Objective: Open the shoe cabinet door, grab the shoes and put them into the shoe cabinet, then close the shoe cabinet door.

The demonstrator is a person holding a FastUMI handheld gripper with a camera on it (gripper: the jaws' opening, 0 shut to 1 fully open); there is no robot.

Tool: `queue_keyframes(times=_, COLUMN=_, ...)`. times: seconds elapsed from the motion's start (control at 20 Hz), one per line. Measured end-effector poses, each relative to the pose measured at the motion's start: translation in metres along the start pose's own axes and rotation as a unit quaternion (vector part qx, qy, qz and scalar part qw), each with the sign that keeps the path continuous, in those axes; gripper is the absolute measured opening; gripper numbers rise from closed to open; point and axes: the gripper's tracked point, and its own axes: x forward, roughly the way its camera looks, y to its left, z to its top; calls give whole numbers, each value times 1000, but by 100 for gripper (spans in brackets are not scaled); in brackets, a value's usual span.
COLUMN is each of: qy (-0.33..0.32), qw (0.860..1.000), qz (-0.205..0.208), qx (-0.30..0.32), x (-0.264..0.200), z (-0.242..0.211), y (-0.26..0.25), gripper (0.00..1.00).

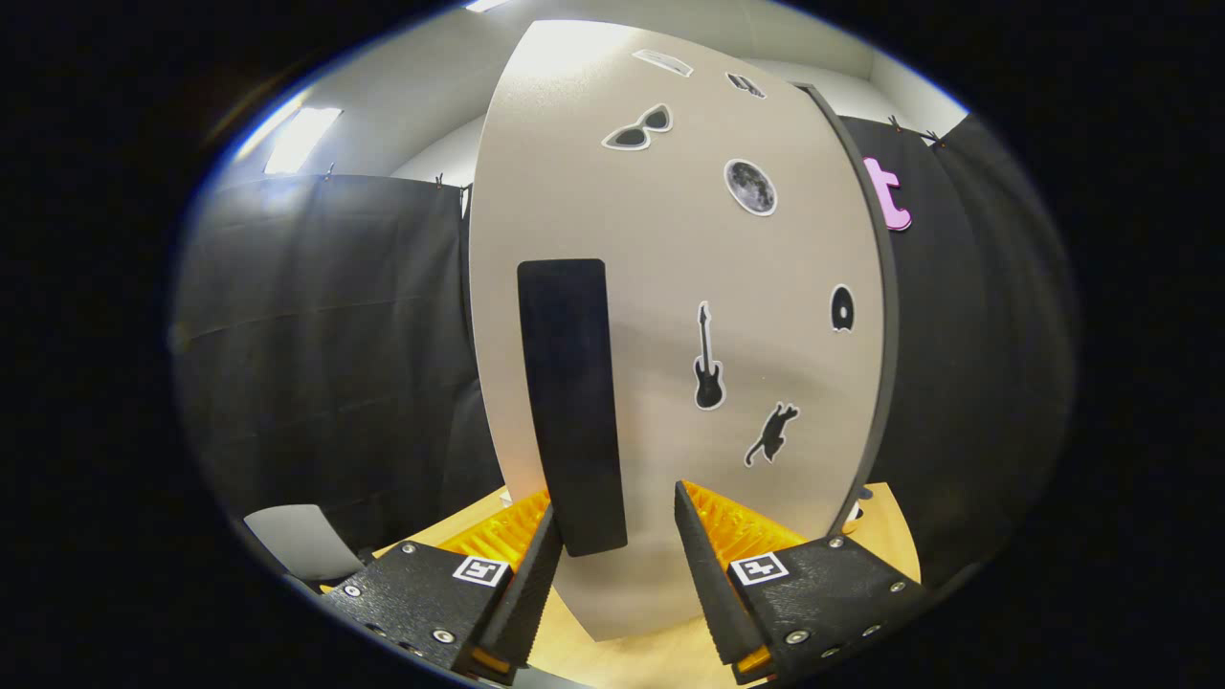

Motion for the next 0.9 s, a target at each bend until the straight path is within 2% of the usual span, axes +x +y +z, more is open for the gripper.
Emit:
queue_keyframes(times=0.45, qy=0, qw=1000, qz=-15, qx=-17, x=89, z=19, y=32, gripper=77)
queue_keyframes(times=0.65, qy=-6, qw=998, qz=-48, qx=-26, x=112, z=24, y=38, gripper=81)
queue_keyframes(times=0.9, qy=-19, qw=995, qz=-91, qx=-28, x=118, z=26, y=35, gripper=83)
